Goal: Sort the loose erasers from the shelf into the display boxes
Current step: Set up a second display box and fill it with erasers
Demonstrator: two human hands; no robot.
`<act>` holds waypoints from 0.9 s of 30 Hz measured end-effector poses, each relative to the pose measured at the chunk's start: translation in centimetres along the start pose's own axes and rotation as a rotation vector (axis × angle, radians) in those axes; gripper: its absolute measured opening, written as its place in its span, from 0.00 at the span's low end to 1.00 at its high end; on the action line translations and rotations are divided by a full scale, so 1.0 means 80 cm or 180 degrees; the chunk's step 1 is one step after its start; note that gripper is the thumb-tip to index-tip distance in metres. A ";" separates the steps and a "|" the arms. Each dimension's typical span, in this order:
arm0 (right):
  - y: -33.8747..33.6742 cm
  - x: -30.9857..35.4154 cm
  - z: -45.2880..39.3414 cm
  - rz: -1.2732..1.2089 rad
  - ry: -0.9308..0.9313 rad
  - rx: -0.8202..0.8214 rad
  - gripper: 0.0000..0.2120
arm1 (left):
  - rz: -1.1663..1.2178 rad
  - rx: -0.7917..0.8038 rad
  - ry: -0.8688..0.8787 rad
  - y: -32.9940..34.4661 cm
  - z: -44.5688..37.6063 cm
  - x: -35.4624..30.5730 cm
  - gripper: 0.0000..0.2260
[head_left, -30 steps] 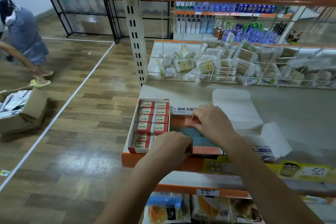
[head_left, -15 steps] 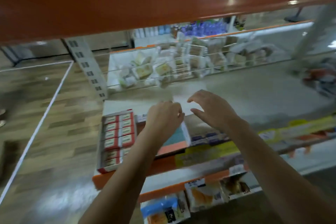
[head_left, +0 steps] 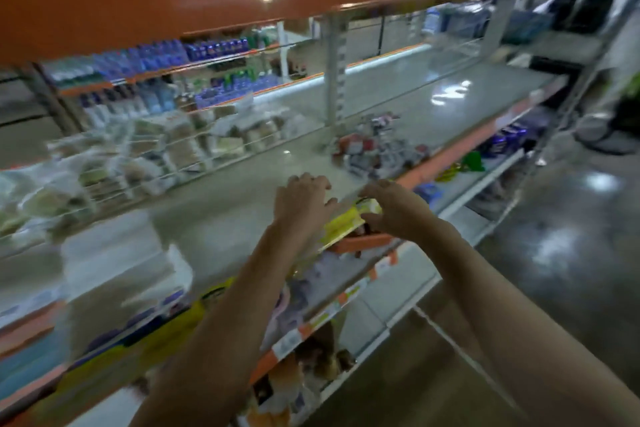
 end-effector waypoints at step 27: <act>0.013 -0.303 -0.280 0.0058 -0.0639 0.0520 0.22 | -0.0140 0.0453 -0.0047 0.144 -0.326 -0.119 0.22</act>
Point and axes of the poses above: each hand's wrist, its own z-axis away from the middle knuckle, its own y-axis out of the palm, x = y × z, the point moved 3 cm from there along -z, towards the middle knuckle, and after that the axes turned 6 degrees about z, right-handed, at the moved point
